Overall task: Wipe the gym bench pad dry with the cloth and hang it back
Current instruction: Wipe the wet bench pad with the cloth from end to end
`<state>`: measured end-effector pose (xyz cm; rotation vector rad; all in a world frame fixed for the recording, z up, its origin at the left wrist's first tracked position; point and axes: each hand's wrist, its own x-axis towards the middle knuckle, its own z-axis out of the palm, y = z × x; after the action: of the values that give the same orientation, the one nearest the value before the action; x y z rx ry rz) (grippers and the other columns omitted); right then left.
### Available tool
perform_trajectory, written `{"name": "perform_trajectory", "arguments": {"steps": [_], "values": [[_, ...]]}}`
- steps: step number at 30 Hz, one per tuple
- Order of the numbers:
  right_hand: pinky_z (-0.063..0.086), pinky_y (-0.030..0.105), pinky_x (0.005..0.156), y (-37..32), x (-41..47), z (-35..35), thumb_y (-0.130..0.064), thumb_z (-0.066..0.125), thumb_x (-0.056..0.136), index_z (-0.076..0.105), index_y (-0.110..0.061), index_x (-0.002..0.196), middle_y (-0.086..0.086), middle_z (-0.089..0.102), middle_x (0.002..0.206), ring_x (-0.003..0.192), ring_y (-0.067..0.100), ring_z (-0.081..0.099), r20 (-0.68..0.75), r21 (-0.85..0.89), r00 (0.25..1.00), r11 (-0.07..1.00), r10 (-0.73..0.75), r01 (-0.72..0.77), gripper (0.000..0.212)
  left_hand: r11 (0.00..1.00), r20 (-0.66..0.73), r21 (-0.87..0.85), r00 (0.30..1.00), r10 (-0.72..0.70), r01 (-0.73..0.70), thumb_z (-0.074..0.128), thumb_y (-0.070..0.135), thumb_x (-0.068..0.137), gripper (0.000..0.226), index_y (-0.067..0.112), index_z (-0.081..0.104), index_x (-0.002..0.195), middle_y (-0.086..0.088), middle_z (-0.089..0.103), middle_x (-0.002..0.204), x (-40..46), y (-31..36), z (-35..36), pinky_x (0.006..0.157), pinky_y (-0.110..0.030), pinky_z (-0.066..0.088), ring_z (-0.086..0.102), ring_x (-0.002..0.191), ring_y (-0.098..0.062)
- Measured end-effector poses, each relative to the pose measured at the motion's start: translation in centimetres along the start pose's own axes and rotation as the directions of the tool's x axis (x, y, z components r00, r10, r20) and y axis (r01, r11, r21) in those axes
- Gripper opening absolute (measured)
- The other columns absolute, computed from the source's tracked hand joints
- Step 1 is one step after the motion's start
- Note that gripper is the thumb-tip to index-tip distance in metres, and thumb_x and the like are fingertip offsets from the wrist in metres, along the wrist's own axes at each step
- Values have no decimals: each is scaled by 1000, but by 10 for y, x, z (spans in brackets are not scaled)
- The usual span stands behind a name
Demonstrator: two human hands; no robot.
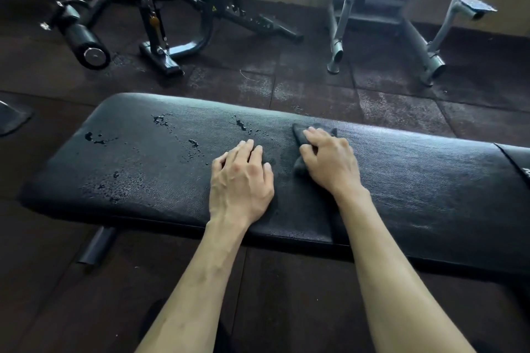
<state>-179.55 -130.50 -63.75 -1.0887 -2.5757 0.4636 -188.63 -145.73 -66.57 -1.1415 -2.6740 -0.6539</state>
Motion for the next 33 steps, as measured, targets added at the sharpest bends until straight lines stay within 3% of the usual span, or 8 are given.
{"name": "perform_trajectory", "arguments": {"steps": [5, 10, 13, 16, 18, 23, 28, 33], "values": [[40, 46, 97, -22, 44, 13, -25, 33, 93, 55, -8, 105, 12, 58, 115, 114, 34, 53, 21, 8, 998, 998, 66, -66, 30, 1000, 18, -3, 1000, 2, -2, 48, 35, 100, 45, 15, 59, 139, -5, 51, 152, -1, 0, -2, 115, -40, 29, 43, 143, -18], [38, 38, 104, -31, 15, 13, -28, 42, 94, 59, -15, 124, 1, 56, 140, 129, 26, 49, 82, -48, 984, 985, -160, 164, 37, 1000, 21, -13, 1000, -2, 2, 49, 35, 99, 45, 15, 61, 138, -6, 53, 151, -1, -1, -2, 114, -41, 30, 45, 142, -19], [42, 42, 109, -1, 5, 3, -44, 41, 87, 59, -30, 133, -9, 53, 145, 132, 23, 51, 34, -16, 998, 998, -53, 54, 51, 1000, 25, -14, 1000, -9, 9, 48, 35, 100, 45, 16, 59, 139, -5, 51, 152, -2, 0, -4, 115, -40, 28, 43, 143, -18], [43, 44, 100, -3, 15, 5, -31, 39, 94, 64, -15, 116, 4, 61, 130, 119, 35, 56, 7, -67, 999, 997, 45, -44, 36, 1000, 31, -17, 999, -9, 10, 47, 35, 100, 45, 16, 58, 140, -5, 50, 153, 0, 0, -4, 115, -40, 28, 42, 144, -18], [37, 45, 104, -18, 13, 14, -23, 35, 95, 58, -8, 110, 11, 58, 125, 121, 33, 52, -8, -62, 1000, 998, -10, 10, 31, 1000, 32, -13, 999, -7, 8, 47, 35, 100, 45, 17, 58, 140, -5, 50, 153, 0, -1, -4, 114, -40, 28, 42, 144, -18], [21, 33, 119, -17, -50, 6, -22, 43, 97, 52, -12, 140, 4, 46, 152, 144, 17, 35, 32, -15, 968, 968, -250, 251, 45, 1000, 48, -3, 999, 2, -2, 47, 37, 101, 46, 18, 56, 142, -4, 48, 155, 1, -3, -4, 116, -39, 26, 40, 145, -17], [30, 35, 118, 21, -79, -17, -29, 45, 93, 57, -23, 136, -5, 47, 151, 142, 14, 40, 29, -39, 993, 993, -112, 113, 45, 999, 94, -3, 995, 43, -43, 44, 34, 104, 45, 16, 55, 143, -8, 46, 156, -3, -3, -8, 119, -42, 24, 37, 147, -20], [28, 41, 116, -5, -62, 0, -27, 36, 99, 50, -10, 136, 7, 46, 150, 139, 24, 38, 16, -152, 992, 980, -125, 126, 43, 997, 64, -18, 995, 79, -78, 45, 35, 102, 44, 15, 61, 137, -9, 53, 150, -25, -13, -12, 119, -45, 29, 46, 142, -22]]}}
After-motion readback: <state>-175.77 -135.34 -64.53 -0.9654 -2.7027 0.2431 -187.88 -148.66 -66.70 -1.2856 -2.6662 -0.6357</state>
